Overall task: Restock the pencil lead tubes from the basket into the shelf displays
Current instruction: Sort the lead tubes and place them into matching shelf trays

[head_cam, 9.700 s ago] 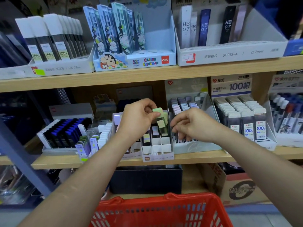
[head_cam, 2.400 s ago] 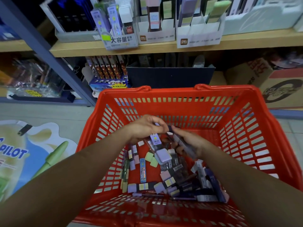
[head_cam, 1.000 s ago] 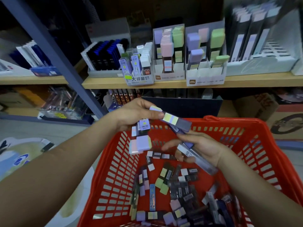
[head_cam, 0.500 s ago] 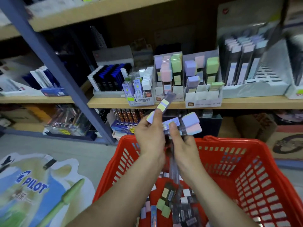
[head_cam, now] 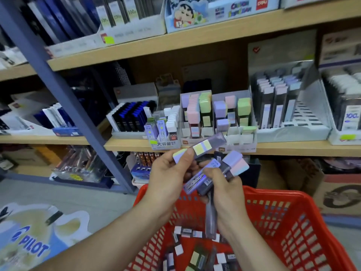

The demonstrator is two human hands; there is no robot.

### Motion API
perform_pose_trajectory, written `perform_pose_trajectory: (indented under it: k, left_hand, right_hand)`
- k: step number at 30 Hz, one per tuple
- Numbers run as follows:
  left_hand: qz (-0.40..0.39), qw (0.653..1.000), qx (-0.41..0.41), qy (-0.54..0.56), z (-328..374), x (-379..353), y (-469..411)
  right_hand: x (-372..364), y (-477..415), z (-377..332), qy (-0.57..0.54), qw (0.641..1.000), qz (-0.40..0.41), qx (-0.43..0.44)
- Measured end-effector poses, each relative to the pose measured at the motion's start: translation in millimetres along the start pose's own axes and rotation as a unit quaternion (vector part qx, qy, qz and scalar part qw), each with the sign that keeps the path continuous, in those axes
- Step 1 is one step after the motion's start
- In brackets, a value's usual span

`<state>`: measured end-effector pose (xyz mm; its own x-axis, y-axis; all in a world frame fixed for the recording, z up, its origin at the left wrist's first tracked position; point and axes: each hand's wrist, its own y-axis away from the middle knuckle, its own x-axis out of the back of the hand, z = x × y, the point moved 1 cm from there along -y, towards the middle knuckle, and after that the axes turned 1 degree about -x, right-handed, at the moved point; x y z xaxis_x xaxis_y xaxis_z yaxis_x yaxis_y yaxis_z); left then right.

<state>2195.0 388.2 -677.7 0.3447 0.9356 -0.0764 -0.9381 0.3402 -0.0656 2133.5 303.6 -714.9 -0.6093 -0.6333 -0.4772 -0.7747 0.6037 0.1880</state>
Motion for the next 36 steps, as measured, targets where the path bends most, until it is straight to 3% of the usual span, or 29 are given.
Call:
perform_pose_trajectory:
  k: [5,11,17,20,26,32,36]
  left_hand:
    - [-0.105,0.99,-0.032,-0.085,42.7,28.8,-26.2]
    - [-0.249,0.96,-0.026,-0.121,81.2,34.7,-57.8]
    - [-0.308,0.929,-0.099,-0.182,101.9,31.2,-83.1]
    - [-0.31,0.926,-0.113,-0.183,106.0,26.7,-90.6]
    - [-0.24,0.963,-0.11,-0.057,98.6,5.4,-96.3]
    - [-0.233,0.953,-0.146,-0.129,92.5,-11.1,-91.8]
    - [-0.247,0.944,-0.143,-0.168,92.6,-19.9,-85.8]
  right_hand:
    - [6.3,1.4,-22.0,0.009,0.998,-0.065,-0.002]
    - [6.2,-1.2,-47.8,0.152,0.982,-0.076,0.087]
    - [-7.5,-12.5,-96.9,0.257,0.955,-0.111,0.1]
    - [-10.7,-26.5,-121.9,0.317,0.935,-0.12,0.098]
    - [-0.5,-35.7,-150.2,0.412,0.894,-0.143,0.105]
    - [15.4,-37.0,-134.0,0.471,0.85,-0.184,0.148]
    - [20.5,-41.2,-133.7,0.445,0.861,-0.185,0.165]
